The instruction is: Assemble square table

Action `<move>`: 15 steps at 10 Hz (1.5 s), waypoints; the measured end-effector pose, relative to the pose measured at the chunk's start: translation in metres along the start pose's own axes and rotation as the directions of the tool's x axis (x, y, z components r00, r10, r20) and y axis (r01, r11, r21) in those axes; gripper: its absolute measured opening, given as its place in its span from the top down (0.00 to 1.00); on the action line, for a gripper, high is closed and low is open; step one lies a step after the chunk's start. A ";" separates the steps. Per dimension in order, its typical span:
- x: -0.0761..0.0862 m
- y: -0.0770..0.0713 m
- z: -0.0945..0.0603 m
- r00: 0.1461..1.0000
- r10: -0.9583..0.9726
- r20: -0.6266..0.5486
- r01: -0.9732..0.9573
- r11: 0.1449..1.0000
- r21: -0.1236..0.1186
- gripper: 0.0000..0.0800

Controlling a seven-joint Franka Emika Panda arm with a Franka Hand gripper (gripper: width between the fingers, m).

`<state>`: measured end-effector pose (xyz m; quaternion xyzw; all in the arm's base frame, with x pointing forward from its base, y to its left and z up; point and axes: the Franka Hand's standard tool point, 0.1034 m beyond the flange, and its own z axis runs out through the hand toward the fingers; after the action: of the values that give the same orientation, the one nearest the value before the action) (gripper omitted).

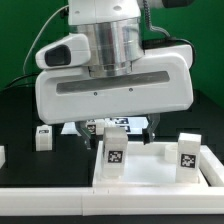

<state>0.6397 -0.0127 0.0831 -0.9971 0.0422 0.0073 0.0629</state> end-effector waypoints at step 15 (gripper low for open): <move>-0.007 -0.009 0.008 0.313 0.949 -0.021 -0.943 0.313 0.109 0.56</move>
Offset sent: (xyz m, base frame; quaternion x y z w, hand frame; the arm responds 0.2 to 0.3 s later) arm 0.0000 0.0000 0.0000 0.0000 0.0000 0.1938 0.9810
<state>0.6338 -0.0027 0.0763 -0.7803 0.6200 0.0007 0.0827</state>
